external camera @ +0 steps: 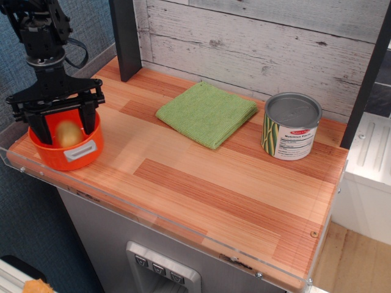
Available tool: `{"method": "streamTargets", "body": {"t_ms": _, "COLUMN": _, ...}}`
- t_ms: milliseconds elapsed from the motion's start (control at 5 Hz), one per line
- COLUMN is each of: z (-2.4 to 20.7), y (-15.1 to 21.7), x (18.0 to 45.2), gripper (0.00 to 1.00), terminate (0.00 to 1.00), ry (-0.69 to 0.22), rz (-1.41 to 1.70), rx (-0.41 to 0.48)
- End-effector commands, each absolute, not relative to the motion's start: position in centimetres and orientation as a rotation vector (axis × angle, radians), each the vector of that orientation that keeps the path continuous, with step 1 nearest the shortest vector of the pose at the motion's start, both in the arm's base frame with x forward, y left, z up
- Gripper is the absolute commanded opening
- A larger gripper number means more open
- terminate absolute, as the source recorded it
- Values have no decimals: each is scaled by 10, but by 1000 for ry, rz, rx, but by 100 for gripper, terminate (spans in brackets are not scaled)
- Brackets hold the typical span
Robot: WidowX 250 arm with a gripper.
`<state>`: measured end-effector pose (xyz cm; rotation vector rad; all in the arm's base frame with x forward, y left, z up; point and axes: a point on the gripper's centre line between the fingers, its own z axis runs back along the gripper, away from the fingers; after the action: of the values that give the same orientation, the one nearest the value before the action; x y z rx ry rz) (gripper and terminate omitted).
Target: Place the egg inside of the bucket.
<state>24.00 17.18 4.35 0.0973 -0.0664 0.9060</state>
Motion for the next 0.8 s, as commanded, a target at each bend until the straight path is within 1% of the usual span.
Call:
{"method": "streamTargets", "body": {"t_ms": 0, "z": 74, "y": 178, "x": 239, "gripper": 100, "terminate": 0, "ry": -138, "rz": 918, "rx": 108}}
{"method": "streamTargets", "body": {"t_ms": 200, "z": 92, "y": 175, "x": 240, "gripper": 100, "terminate": 0, "ry": -167, "rz": 924, "rx": 105}}
{"method": "streamTargets", "body": {"t_ms": 400, "z": 111, "y": 163, "x": 243, "gripper": 100, "terminate": 0, "ry": -215, "rz": 890, "rx": 85}}
{"method": "streamTargets", "body": {"t_ms": 600, "z": 126, "y": 134, "x": 248, "gripper": 100, "terminate": 0, "ry": -242, "rz": 786, "rx": 47}}
